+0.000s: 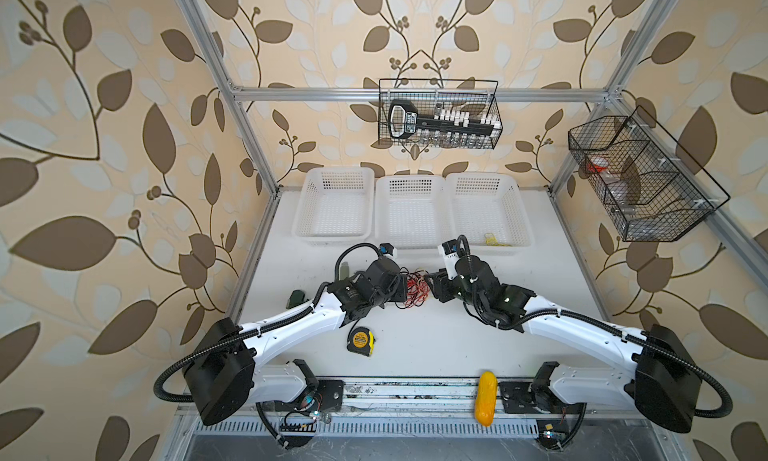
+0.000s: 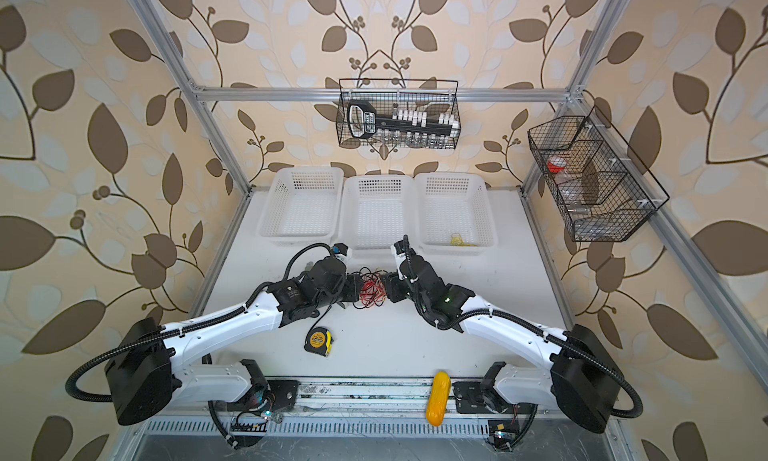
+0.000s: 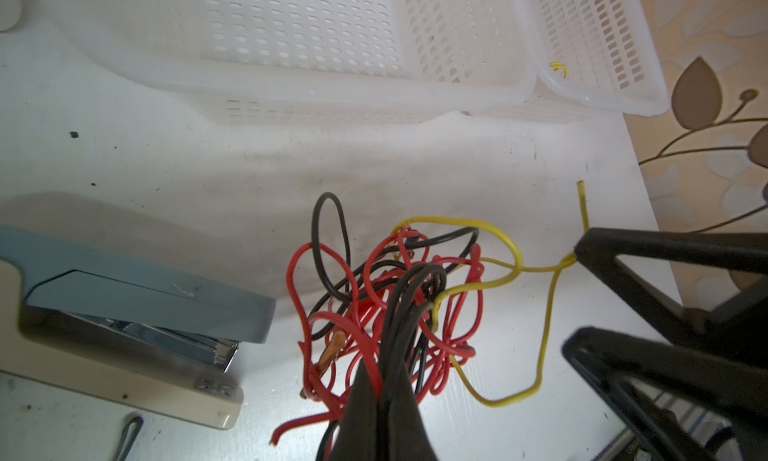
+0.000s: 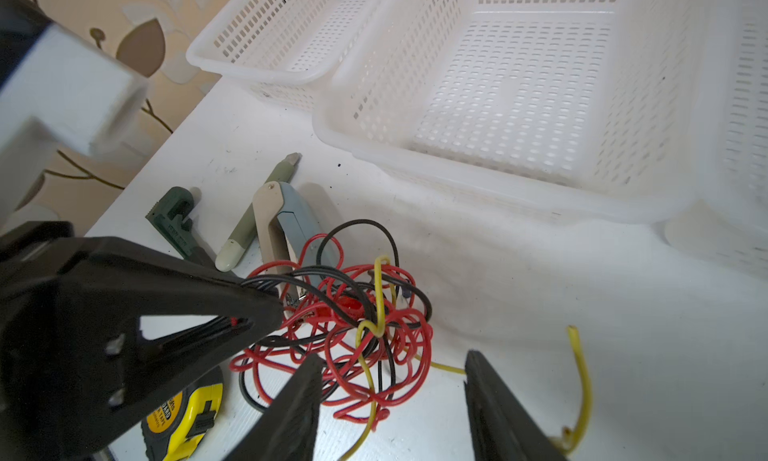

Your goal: Untangle the cables

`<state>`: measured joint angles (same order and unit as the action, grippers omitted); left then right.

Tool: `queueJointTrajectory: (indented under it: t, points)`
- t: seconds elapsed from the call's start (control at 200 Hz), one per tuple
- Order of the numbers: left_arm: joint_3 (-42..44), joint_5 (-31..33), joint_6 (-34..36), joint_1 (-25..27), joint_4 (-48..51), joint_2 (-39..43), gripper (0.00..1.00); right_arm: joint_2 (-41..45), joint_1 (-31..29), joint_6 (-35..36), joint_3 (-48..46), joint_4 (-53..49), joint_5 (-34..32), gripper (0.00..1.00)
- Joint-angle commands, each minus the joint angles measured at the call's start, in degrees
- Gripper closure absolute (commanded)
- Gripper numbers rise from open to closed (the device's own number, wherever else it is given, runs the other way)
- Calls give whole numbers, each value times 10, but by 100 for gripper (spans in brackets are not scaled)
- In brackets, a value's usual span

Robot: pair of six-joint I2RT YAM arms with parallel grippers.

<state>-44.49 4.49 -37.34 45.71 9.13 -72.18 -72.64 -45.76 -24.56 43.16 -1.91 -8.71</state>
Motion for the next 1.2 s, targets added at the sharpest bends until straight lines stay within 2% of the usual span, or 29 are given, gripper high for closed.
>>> queueJointTrajectory:
  t: [0.0,0.17,0.405,0.49,0.595,0.83,1.035,1.195]
  points:
    - [-12,-6,-8,0,-31,5,100,-23,-4,-1,25,17,3,48]
    - [-11,-8,-11,0,-32,3,100,-54,-4,0,30,40,5,52]
    - [-9,-7,-12,0,-29,-1,100,-84,-4,-2,38,66,7,68]
    - [-7,-8,-13,0,-31,0,100,-93,-4,-2,43,69,7,76]
    - [-3,-3,-15,0,-28,-1,100,-96,-4,-4,49,70,7,100]
    - [10,14,-22,0,-8,-21,100,-37,4,-9,42,39,-58,100]
    - [31,35,-36,0,4,-32,100,69,92,-42,6,18,-41,100]
    - [43,48,-47,0,6,-28,100,139,152,-38,-12,-23,-49,100]
